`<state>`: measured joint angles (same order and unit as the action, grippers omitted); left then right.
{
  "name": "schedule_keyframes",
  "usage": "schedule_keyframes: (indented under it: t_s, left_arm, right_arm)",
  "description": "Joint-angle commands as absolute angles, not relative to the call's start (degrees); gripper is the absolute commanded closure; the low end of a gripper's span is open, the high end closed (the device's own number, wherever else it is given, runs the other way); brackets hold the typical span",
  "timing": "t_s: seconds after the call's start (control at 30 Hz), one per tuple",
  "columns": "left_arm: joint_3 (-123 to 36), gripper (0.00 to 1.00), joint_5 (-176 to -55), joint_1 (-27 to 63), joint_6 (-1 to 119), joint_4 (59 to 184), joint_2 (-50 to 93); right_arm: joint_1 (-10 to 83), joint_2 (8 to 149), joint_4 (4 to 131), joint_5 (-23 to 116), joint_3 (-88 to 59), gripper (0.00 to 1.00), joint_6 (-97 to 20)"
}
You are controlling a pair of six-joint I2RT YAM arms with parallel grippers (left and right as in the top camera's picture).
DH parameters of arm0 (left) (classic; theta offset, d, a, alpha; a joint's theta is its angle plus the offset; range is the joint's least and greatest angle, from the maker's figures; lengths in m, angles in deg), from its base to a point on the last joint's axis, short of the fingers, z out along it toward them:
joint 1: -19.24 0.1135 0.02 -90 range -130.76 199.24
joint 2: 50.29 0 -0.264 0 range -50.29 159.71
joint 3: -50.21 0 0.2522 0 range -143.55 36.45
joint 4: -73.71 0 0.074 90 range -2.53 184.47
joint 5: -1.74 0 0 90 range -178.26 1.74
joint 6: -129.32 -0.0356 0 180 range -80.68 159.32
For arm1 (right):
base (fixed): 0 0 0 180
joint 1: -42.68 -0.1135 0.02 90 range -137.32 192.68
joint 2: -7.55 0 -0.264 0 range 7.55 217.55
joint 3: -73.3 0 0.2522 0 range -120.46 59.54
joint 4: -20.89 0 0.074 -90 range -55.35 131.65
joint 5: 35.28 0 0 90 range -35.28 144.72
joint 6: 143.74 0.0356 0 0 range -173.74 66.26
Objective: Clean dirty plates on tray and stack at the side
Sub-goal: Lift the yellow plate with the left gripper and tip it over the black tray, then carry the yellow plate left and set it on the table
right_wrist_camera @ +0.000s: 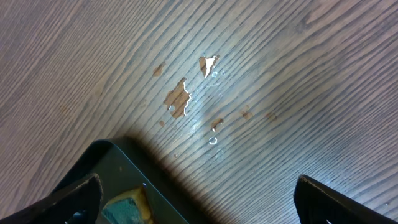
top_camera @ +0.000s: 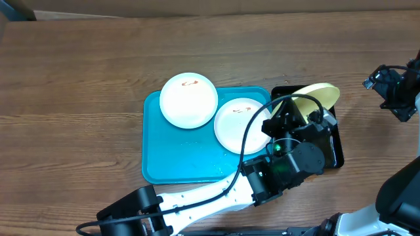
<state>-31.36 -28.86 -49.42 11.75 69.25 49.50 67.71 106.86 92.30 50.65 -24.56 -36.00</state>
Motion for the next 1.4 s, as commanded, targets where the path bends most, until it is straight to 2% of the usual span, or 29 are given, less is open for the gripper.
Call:
schedule_keyframes:
  t_s: [0.0,0.2,0.33,0.53,0.7,0.87,1.07,1.2,1.37]
  left_arm:
    - [-32.4,0.96,-30.1,-48.8,27.2,74.0,48.9]
    - [-34.9,0.96,-40.9,-46.8,40.5,87.2,48.3]
    - [-40.1,0.96,-52.9,-41.8,48.3,98.6,46.0]
    - [-51.2,0.96,-75.3,-26.0,61.7,120.9,43.3]
    - [-54.7,0.96,-90.5,-8.4,64.7,133.1,43.3]
    - [-54.7,0.96,-94.3,10.5,65.3,142.3,43.3]
    - [-54.7,0.96,-92.1,29.0,64.4,147.3,43.3]
    - [-54.3,0.96,-90.5,37.7,64.0,146.7,43.7]
    - [-53.5,0.96,-88.1,44.0,63.9,144.8,45.3]
  right_arm:
    - [67.8,106.8,92.0,50.8,-25.2,0.0,-36.2]
    - [67.8,106.8,92.0,50.8,-25.2,0.0,-36.2]
    - [67.8,106.8,92.0,50.8,-25.2,0.0,-36.2]
    - [67.8,106.8,92.0,50.8,-25.2,0.0,-36.2]
    - [67.8,106.8,92.0,50.8,-25.2,0.0,-36.2]
    - [67.8,106.8,92.0,50.8,-25.2,0.0,-36.2]
    - [67.8,106.8,92.0,50.8,-25.2,0.0,-36.2]
    - [67.8,106.8,92.0,50.8,-25.2,0.0,-36.2]
    - [67.8,106.8,92.0,50.8,-25.2,0.0,-36.2]
